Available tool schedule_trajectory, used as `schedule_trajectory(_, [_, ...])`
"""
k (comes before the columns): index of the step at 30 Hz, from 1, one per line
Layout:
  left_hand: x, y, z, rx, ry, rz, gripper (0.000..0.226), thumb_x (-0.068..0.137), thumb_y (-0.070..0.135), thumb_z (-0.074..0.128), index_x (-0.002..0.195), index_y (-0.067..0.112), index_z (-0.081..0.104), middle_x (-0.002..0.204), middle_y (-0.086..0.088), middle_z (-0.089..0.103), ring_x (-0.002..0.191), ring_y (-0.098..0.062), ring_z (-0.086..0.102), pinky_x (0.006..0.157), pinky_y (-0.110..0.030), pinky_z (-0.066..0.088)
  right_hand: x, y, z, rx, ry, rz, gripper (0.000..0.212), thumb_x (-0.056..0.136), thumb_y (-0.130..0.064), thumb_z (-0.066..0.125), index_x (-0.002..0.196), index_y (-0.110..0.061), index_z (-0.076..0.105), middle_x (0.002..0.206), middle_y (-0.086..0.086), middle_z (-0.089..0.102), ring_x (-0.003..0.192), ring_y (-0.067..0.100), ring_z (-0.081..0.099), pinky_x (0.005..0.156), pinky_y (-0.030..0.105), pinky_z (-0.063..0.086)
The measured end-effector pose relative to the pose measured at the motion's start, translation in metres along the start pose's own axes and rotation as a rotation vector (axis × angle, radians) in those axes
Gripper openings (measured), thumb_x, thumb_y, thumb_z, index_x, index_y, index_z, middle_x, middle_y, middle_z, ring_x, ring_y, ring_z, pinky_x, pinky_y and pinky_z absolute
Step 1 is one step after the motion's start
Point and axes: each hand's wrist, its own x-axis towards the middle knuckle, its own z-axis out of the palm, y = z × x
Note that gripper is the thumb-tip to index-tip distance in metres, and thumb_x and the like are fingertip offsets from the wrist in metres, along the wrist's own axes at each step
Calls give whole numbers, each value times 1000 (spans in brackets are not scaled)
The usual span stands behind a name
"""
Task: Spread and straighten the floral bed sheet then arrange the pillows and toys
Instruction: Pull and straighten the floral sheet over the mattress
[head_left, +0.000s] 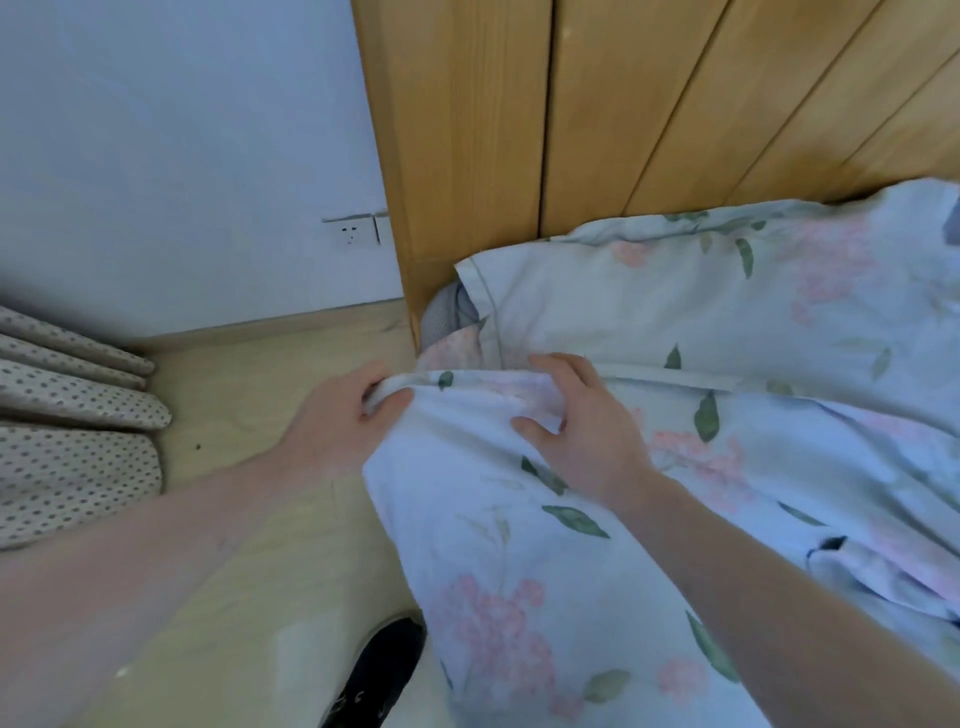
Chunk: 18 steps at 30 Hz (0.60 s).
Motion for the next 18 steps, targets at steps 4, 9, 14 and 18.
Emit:
schedule_trajectory(4, [-1,3,-10,-107,106,62,42,87,62,64,80,21,57,64,3,59,60,-13,54,52,-27,38,13,-12,0,19,66,59,20,95,-41,64,78,-30,61,69,-4,56,70,24,55,61,35,42])
schedule_trajectory(9, [0,-57,-34,142,-154,-118,66,71,89,55,57,25,49,45,10,45,41,-7,42,47,-29,29,26,-18,-24,83,181,30,28,87,-23,65,69,-12,48,63,1,46,63,18,48,57,35,37])
schedule_trajectory(14, [28,-111,-59,62,-78,-241,68,79,77,58,55,17,36,48,8,27,45,-12,30,52,-29,23,60,-25,-26,10,109,2,20,92,-24,63,75,-14,60,79,1,53,74,19,51,66,34,38])
schedule_trajectory(18, [44,-125,-41,64,7,-332,38,88,57,67,65,27,61,63,10,59,61,-18,57,54,-28,38,74,-23,-2,-46,13,45,13,97,-23,60,89,-15,66,95,8,56,84,32,58,74,40,48])
